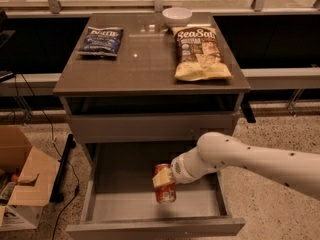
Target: Pick coke can from middle drawer and place on counter
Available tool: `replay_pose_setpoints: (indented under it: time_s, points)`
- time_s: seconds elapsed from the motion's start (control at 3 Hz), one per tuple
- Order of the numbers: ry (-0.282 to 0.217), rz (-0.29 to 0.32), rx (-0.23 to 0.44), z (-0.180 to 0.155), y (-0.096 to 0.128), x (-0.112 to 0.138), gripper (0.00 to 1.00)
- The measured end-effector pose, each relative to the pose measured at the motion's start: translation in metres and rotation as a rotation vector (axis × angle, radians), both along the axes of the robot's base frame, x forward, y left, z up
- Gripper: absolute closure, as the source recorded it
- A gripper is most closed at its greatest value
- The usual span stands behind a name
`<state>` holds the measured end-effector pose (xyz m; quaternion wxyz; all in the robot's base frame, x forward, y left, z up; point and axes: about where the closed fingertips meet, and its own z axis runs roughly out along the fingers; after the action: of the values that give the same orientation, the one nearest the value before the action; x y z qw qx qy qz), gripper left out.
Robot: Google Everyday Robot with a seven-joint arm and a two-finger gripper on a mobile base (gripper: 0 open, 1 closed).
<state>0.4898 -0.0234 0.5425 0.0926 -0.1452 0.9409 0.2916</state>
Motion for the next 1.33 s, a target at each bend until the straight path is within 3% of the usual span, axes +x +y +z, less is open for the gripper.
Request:
replay_pose_setpoints:
  time_s: [0.33, 0.67, 1.0, 1.33]
  points:
    - [-0.133, 0.072, 0.029, 0.067, -0.027, 0.0, 1.0]
    - [-0.316, 0.164, -0.015, 0.145, -0.045, 0.009, 1.0]
    - [-0.491, 0.227, -0.095, 0.219, -0.04, 0.031, 1.0]
    - [-0.622, 0.282, -0.095, 0.282, -0.035, 0.059, 1.0]
